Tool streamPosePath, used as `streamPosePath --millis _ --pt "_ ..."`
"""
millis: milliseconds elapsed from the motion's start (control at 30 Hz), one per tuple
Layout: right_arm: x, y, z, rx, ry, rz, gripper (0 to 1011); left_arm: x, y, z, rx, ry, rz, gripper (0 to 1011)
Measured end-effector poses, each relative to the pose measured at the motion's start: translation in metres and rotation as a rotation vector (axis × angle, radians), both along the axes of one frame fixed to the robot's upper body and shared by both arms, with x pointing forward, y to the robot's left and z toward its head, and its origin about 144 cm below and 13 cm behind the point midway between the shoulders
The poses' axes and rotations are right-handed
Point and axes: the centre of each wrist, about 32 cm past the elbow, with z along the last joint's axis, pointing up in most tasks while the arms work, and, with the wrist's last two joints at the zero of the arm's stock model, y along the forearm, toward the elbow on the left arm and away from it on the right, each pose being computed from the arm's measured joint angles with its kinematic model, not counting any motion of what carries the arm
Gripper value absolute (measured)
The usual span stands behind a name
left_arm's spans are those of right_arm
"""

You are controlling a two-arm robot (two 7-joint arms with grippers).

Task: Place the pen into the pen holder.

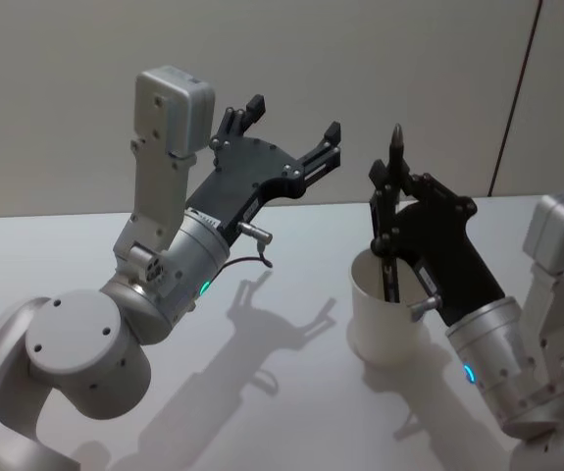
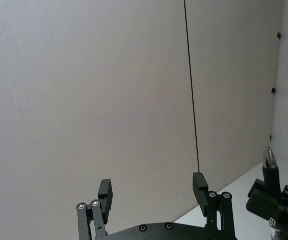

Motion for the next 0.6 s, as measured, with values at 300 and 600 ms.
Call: streamPosePath --millis 300,600 --pt "0.000 0.004 -0.010 -0.023 0.012 -0.014 131 0.000 0.000 0.000 0.000 0.000 0.000 1003" --pt "0.000 0.007 -0.015 -0.031 0.019 -0.015 213 0.000 0.000 0.000 0.000 0.000 0.000 1003"
